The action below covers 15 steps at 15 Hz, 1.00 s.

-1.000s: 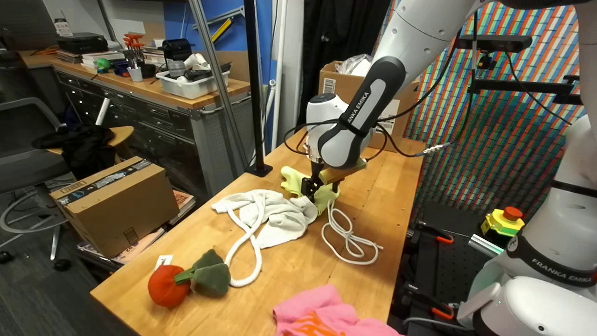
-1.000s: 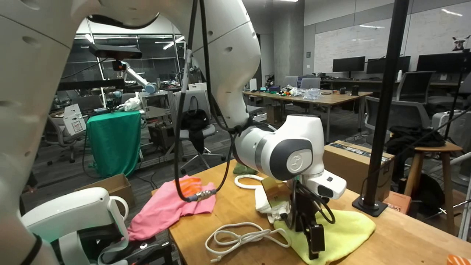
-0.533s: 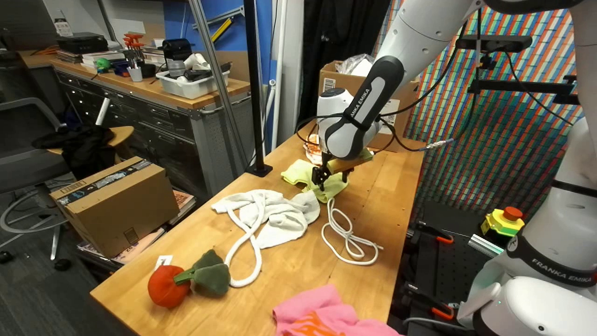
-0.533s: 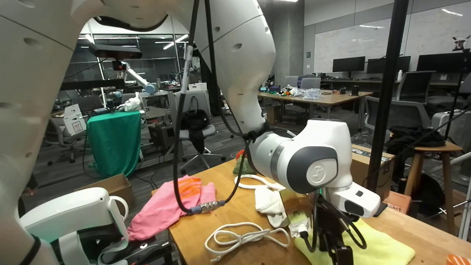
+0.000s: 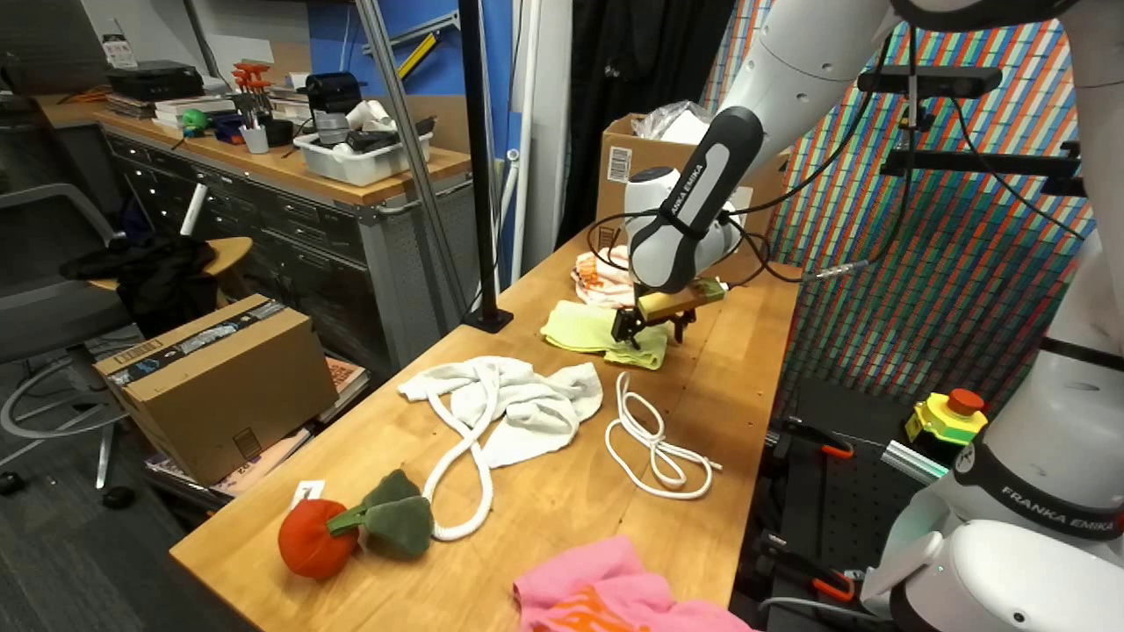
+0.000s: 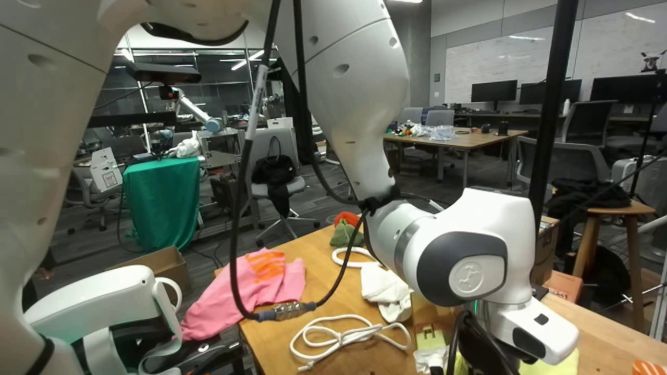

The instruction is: Separate the objects on the table.

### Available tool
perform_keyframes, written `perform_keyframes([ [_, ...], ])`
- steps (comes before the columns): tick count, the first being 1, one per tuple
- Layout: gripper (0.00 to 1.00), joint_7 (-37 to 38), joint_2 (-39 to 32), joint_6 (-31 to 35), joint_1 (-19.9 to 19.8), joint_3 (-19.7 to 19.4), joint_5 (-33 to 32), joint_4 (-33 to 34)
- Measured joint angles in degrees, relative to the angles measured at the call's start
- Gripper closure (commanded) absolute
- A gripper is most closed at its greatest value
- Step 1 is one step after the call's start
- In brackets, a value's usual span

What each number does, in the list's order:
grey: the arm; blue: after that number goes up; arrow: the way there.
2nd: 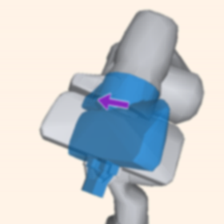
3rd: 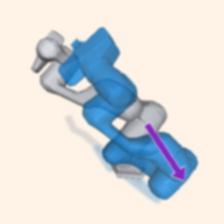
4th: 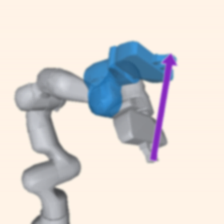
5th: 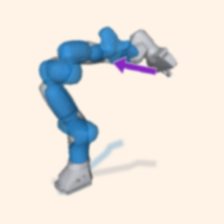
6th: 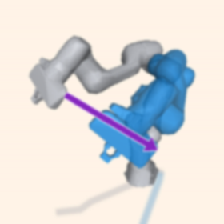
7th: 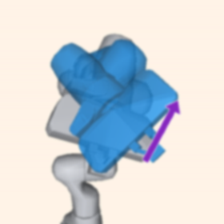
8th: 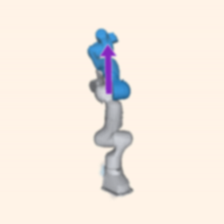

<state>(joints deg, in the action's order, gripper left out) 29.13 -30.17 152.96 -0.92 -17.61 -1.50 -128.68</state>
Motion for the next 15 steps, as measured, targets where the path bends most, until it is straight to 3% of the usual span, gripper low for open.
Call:
perform_keyframes([
  [6,0.0,0.38,-0.05,-1.92,-1.91,-1.2,1.33,-1.45],
  [15,0.0,2.36,0.41,-2.65,-2.17,-8.85,0.61,-0.21],
])
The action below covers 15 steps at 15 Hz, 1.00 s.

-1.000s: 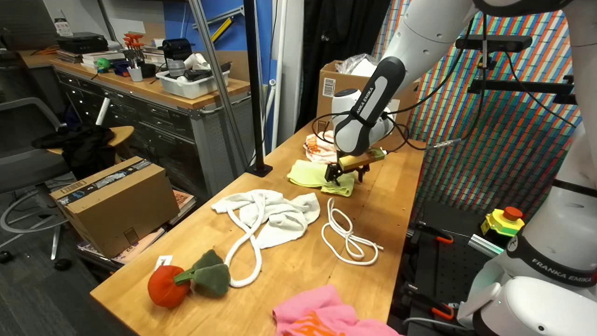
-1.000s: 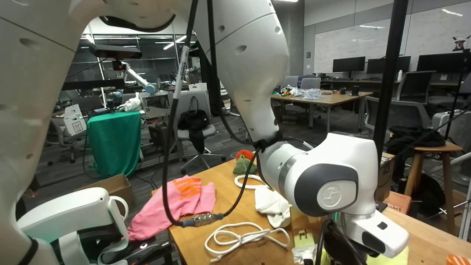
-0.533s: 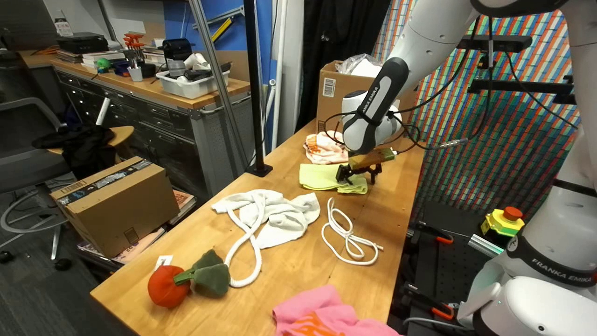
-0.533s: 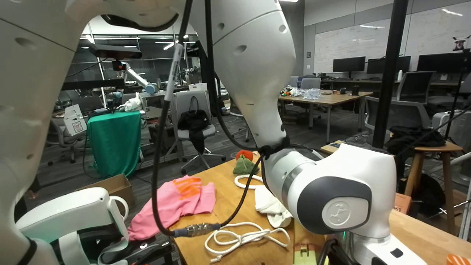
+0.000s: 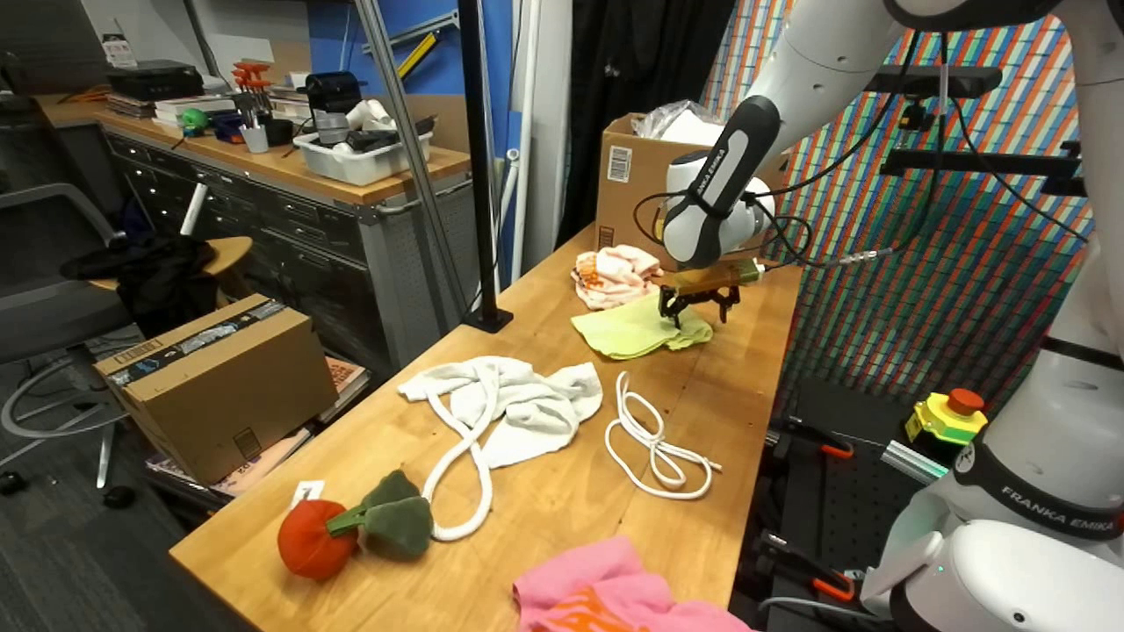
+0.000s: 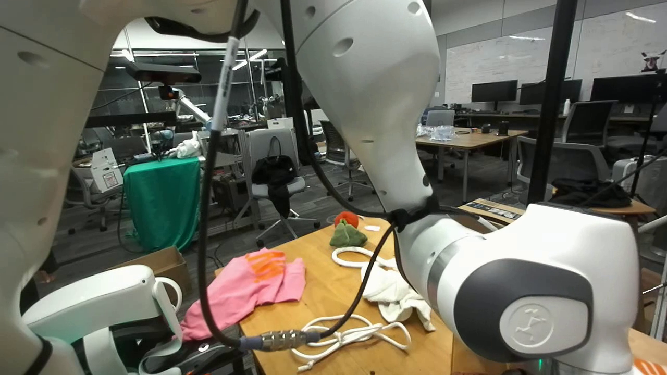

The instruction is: Separate the objects on the table.

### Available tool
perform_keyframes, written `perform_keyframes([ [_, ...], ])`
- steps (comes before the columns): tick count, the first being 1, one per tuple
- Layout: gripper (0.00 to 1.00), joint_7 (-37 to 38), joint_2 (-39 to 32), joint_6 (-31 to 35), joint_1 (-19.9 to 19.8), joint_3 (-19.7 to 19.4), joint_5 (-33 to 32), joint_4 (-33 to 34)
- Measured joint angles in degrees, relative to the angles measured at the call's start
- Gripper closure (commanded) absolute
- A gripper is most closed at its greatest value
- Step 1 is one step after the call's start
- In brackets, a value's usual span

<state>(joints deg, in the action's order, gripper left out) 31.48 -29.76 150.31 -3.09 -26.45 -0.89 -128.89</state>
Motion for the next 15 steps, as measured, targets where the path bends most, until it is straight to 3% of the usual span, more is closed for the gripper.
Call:
perform_keyframes([
  [4,0.0,0.96,0.0,-2.15,-0.18,-1.67,-0.14,0.21],
  [15,0.0,1.41,0.09,-10.1,-1.74,-1.67,-0.15,-0.99],
])
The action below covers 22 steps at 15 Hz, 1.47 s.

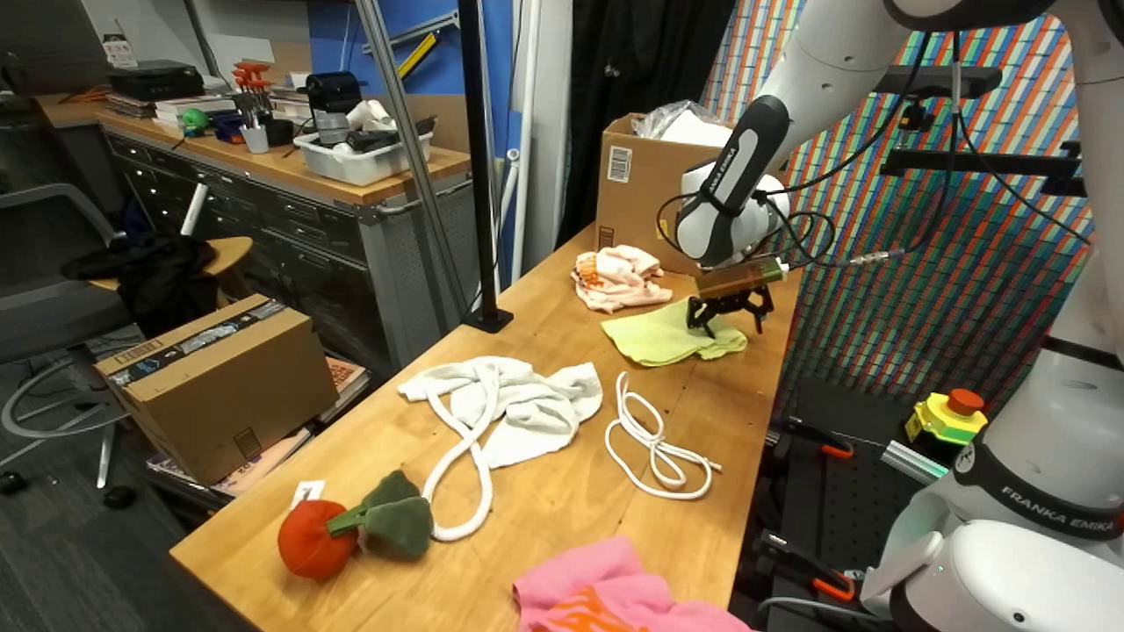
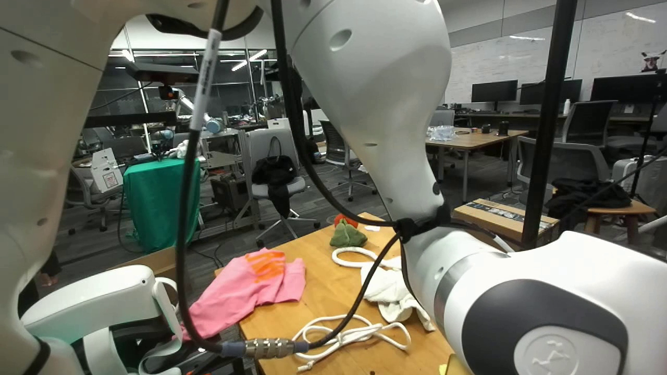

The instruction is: Separate the objects on the table.

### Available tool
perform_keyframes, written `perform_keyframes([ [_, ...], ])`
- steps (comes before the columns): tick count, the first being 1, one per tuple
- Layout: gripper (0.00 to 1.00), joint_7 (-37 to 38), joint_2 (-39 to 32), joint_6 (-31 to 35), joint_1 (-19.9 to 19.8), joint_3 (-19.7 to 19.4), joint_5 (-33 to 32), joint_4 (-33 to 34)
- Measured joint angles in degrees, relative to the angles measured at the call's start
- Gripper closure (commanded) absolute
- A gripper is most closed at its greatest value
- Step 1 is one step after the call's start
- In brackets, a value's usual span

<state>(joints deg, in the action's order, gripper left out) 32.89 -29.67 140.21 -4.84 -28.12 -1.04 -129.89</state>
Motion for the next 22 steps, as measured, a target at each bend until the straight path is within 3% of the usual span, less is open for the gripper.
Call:
perform_keyframes([
  [15,0.0,7.71,0.0,-1.58,-2.67,-7.17,-7.62,1.38],
  [22,0.0,9.42,0.02,-1.63,-2.7,-8.24,-7.98,1.65],
])
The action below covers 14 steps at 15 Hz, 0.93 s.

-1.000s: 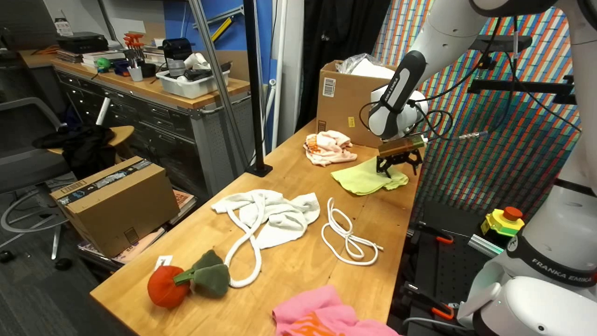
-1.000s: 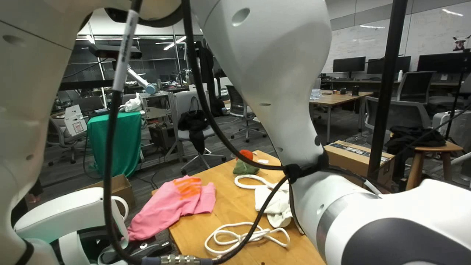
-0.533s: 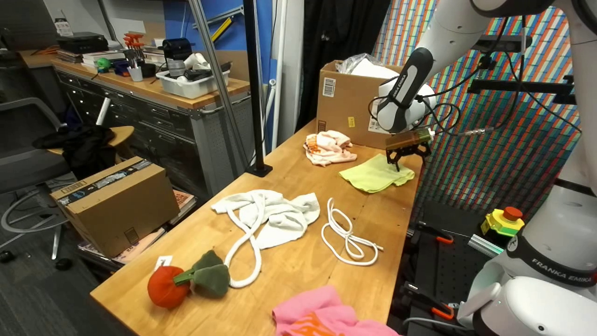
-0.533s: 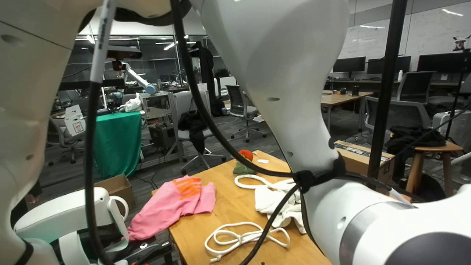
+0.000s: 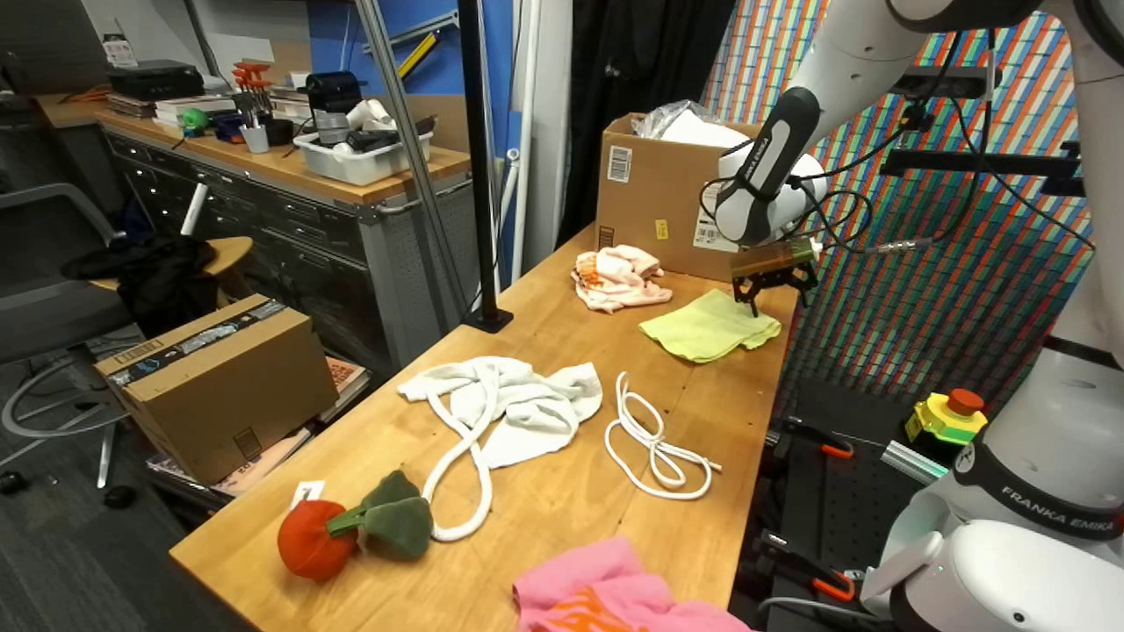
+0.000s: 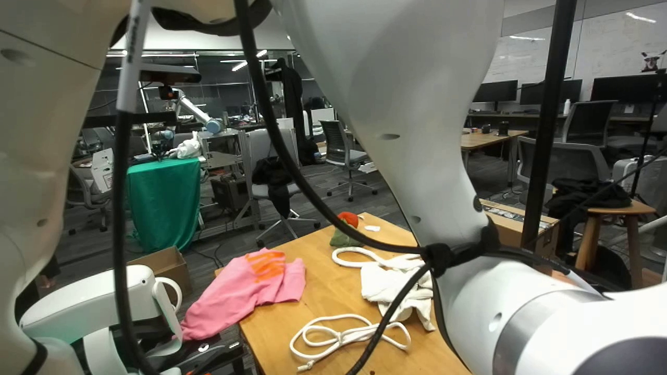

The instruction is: Separate the objects on the table.

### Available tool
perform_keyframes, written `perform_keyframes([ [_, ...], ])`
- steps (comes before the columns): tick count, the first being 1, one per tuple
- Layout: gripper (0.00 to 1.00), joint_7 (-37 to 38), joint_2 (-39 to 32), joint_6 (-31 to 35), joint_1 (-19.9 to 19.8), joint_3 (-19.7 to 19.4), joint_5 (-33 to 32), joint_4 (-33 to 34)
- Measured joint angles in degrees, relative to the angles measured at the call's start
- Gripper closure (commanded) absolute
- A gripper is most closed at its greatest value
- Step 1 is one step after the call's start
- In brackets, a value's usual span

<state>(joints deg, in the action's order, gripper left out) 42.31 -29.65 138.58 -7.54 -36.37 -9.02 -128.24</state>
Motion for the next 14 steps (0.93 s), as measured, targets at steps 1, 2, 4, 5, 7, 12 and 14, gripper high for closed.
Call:
perform_keyframes([
  [1,0.0,0.11,0.26,0.11,0.11,0.0,-0.09,0.14],
  [2,0.0,0.25,0.93,0.16,0.36,-0.03,-0.64,0.35],
  [4,0.0,0.9,3.56,0.16,1.58,-0.26,-3.05,0.84],
  [5,0.0,1.44,5.5,0.15,2.62,-0.43,-4.95,1.12],
  [7,0.0,2.48,10.3,0.1,5.14,-0.39,-9.26,1.52],
  [12,0.0,2.52,21.66,-1.2,7.6,7.46,-14.3,1.62],
  [14,0.0,1.91,23.98,-1.22,7.43,12.44,-14.36,0.72],
])
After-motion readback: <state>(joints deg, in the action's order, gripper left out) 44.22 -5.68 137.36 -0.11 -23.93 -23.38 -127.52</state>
